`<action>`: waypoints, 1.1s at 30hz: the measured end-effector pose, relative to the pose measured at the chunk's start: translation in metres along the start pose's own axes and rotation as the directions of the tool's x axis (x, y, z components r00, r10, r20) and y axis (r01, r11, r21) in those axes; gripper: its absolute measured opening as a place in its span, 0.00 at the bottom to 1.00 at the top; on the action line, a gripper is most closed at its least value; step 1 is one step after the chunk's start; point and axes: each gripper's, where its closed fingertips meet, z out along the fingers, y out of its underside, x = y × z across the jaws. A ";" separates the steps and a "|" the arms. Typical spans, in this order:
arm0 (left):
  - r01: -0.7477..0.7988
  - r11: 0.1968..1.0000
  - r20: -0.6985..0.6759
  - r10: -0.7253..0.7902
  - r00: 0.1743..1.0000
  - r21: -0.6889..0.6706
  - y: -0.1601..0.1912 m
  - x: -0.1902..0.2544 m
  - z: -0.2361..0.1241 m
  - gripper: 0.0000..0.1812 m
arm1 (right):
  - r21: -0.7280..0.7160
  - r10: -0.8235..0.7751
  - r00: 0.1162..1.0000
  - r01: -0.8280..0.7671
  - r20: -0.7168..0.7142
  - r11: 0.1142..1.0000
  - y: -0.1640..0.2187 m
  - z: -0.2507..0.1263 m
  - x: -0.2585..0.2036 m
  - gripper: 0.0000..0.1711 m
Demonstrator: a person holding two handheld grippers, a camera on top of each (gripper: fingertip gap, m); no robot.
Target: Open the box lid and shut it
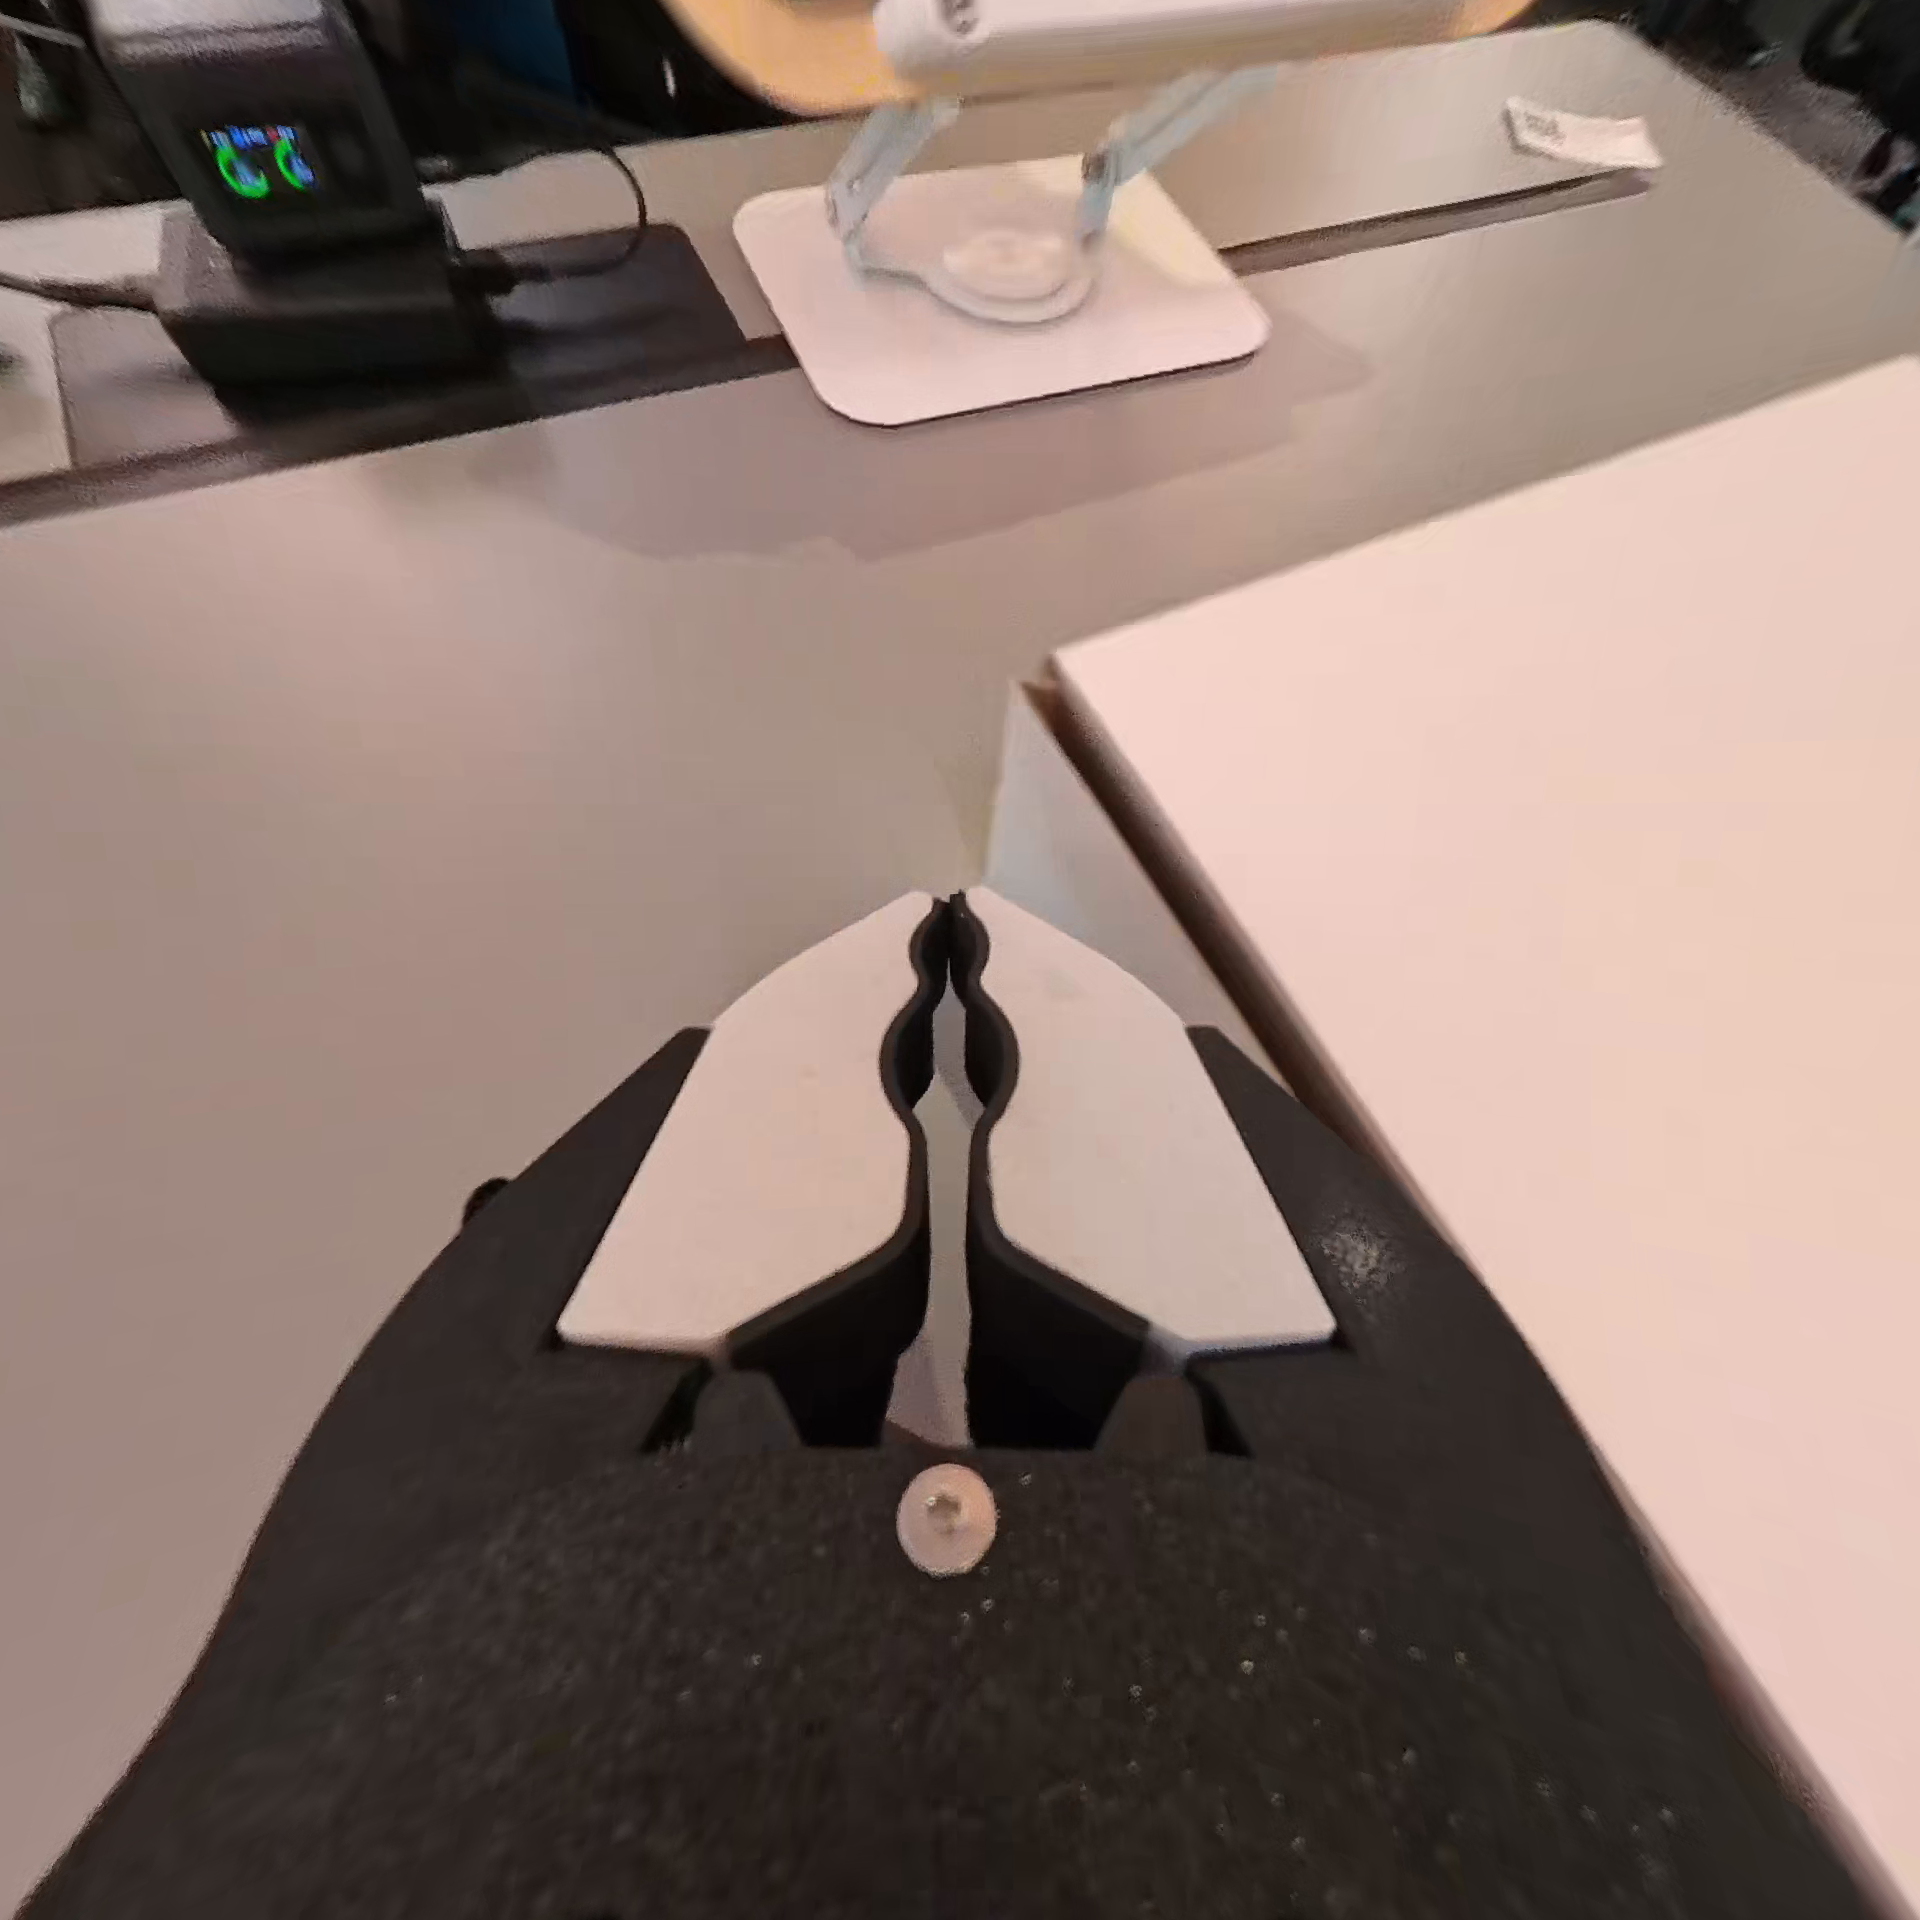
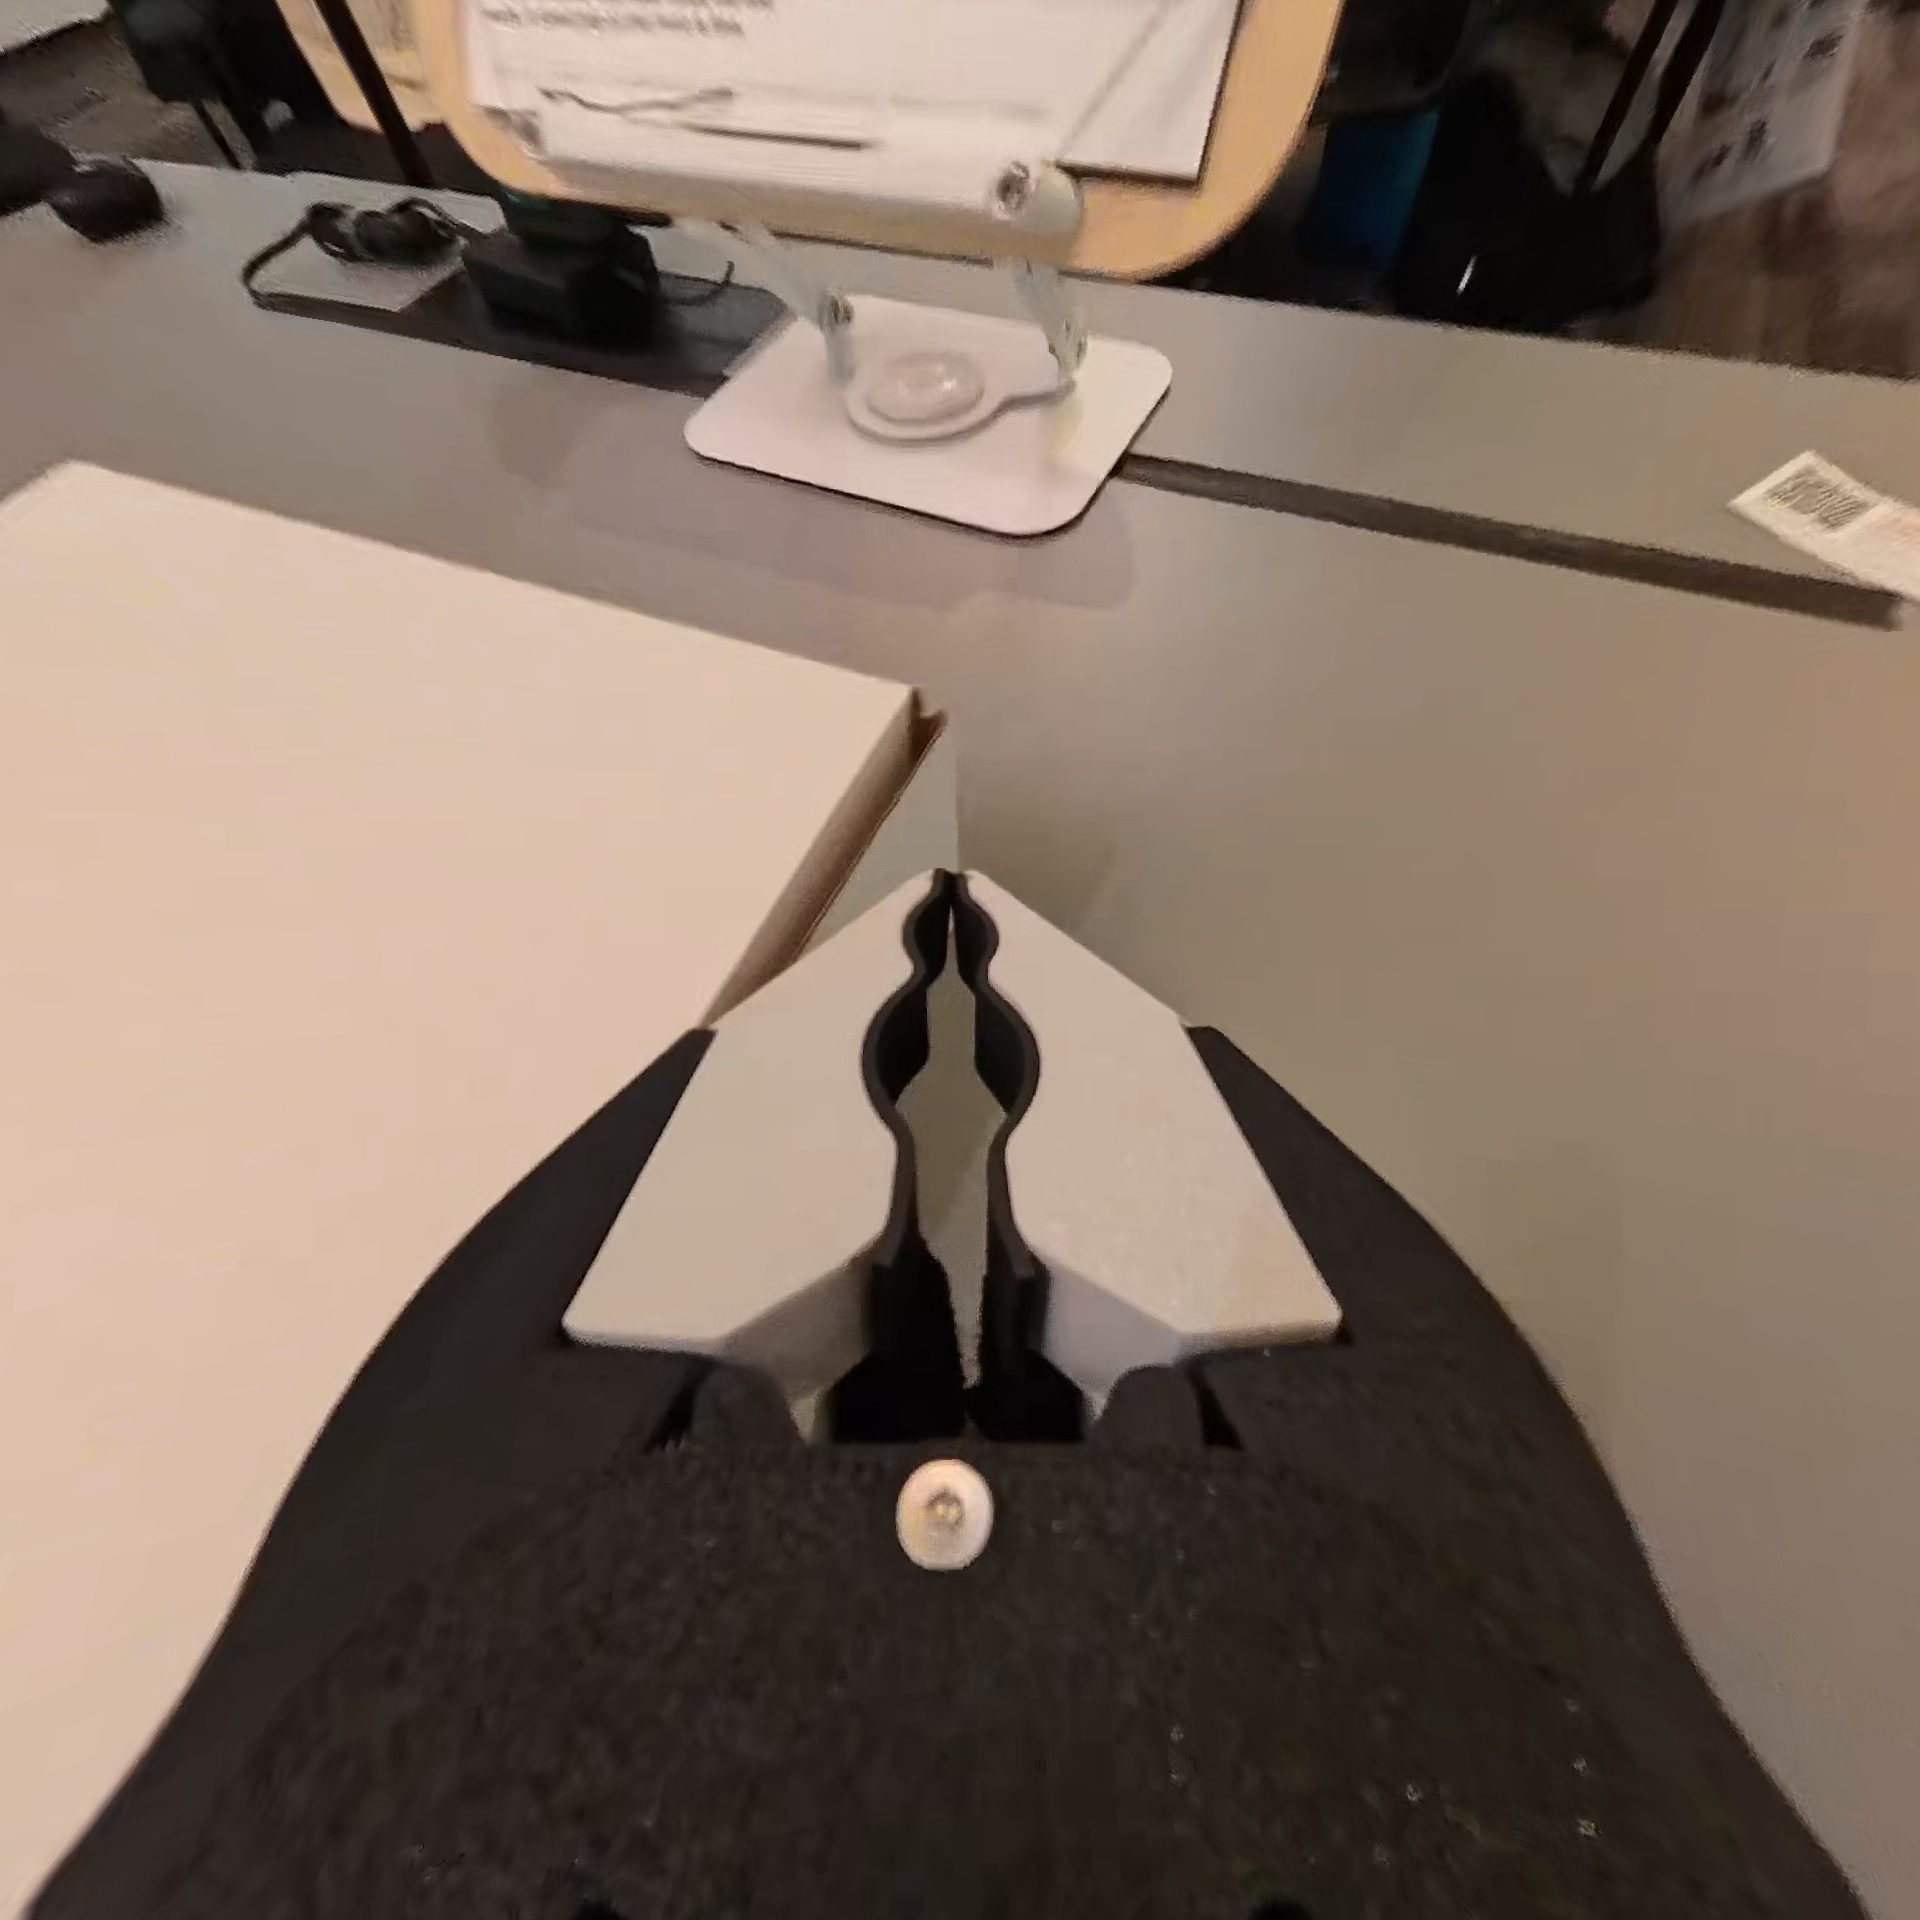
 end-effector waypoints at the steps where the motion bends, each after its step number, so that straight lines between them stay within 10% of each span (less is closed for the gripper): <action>1: 0.015 1.000 -0.010 -0.015 1.000 -0.008 -0.002 -0.003 0.014 0.00 | -0.018 0.014 1.000 -0.014 0.006 1.000 -0.001 0.016 0.004 0.00; 33: 0.012 0.999 -0.063 -0.009 0.998 0.046 -0.012 0.006 0.042 0.00 | 0.012 0.044 0.998 -0.045 0.046 0.999 -0.012 0.048 0.001 0.00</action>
